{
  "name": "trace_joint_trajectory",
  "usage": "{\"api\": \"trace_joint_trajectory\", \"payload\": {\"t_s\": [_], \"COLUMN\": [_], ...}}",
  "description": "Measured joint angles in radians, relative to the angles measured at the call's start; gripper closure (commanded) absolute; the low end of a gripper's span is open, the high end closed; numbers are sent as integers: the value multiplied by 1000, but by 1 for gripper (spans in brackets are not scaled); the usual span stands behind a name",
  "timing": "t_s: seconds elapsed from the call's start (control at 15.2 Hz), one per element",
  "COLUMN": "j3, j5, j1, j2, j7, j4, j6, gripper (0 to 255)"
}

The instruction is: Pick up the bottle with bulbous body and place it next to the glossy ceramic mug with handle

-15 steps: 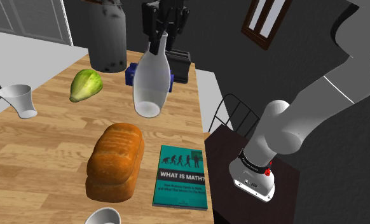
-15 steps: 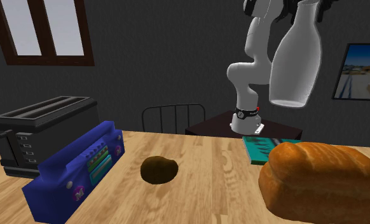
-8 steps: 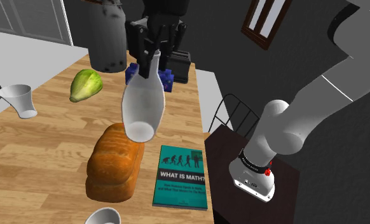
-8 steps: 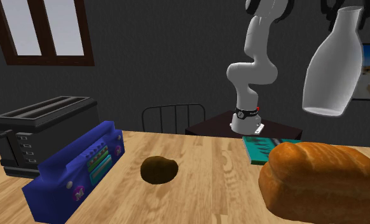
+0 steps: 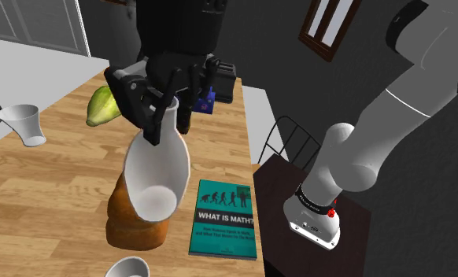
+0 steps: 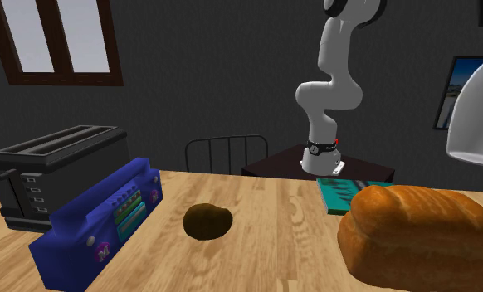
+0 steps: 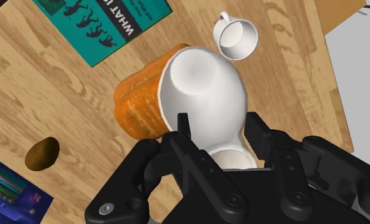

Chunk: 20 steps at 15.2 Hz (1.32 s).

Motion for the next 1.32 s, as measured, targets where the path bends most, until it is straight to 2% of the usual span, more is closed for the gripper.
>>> {"api": "trace_joint_trajectory", "payload": {"t_s": [0.2, 0.4, 0.66, 0.99, 1.12, 1.32], "j3": [71, 146, 215, 227, 211, 165], "j5": [-42, -117, -243, -422, -487, -590], "j1": [24, 60, 151, 351, 450, 637], "j2": [68, 173, 329, 554, 643, 799], "j7": [99, 211, 363, 520, 564, 597], "j4": [52, 124, 231, 435, 536, 768], "j6": [-3, -8, -30, -105, -140, -225], "gripper": [255, 255, 255, 255, 255, 255]}}
